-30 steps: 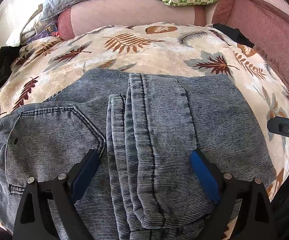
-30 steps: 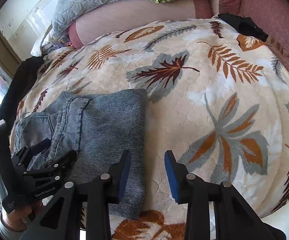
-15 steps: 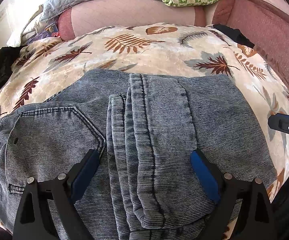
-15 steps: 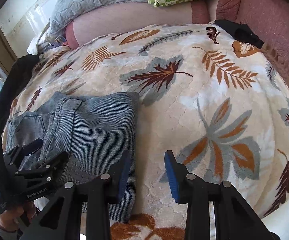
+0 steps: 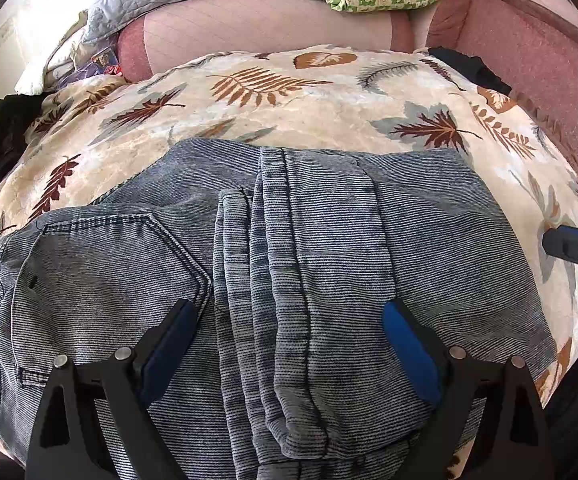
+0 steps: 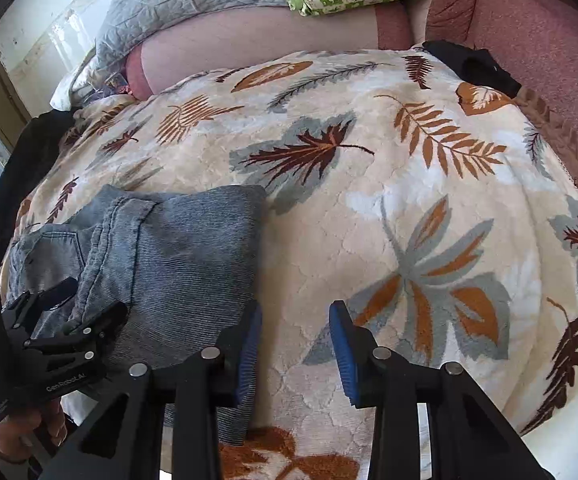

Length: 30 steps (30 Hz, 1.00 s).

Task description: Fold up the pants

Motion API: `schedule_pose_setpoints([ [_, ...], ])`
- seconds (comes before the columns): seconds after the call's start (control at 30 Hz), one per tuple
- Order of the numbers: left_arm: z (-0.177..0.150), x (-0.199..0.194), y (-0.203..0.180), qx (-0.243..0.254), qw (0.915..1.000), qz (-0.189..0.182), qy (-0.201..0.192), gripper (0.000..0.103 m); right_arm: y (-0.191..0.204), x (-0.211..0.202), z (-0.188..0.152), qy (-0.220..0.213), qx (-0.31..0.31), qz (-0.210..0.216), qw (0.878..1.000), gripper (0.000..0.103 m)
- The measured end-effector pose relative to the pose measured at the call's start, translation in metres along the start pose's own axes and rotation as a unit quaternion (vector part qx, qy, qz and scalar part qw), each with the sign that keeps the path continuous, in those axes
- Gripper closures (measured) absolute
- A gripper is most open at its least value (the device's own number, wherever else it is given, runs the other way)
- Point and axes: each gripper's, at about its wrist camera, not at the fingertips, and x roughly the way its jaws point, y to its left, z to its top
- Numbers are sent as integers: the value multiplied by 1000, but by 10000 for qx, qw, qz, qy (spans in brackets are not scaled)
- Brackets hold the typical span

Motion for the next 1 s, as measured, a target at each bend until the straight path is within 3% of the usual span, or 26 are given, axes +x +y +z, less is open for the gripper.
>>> schedule_pose_setpoints([
  [0.13,3,0,1,-32,10000,-24,39,8,8,2,17,-48,-68,11,10000,64],
  [0.23,3,-9,7,-228,9997,-118,18,9,25,13,33,-51,-324,-75,9994,53],
  [0.3,0,-28,21,-562,9976,-310,-246,9,33,35,37,187,-630,-378,9971,46],
  [0.37,-6,-50,41,-868,9939,-449,-508,9,37,61,33,603,-845,-536,9932,46],
  [0.47,-21,-78,79,-1276,9877,-378,-819,9,40,49,38,522,-878,-592,9930,45],
  [0.57,-36,-102,133,-1927,9754,-299,-1031,9,52,29,53,312,-888,-514,9942,45],
  [0.63,-37,-110,163,-2211,9687,-200,-1112,9,69,20,64,226,-1018,-217,9943,45],
  [0.77,-32,-93,202,-2302,9701,348,-692,9,132,27,104,452,-1211,1178,9846,45],
  [0.8,-34,-86,207,-2334,9697,464,-552,9,149,35,113,532,-1289,1307,9816,45],
  [0.93,-51,-55,220,-2483,9670,569,6,9,201,83,139,983,-1514,1305,9749,45],
  [1.0,-54,-49,216,-2293,9710,670,-14,8,226,113,141,1267,-1817,1164,9682,46],
])
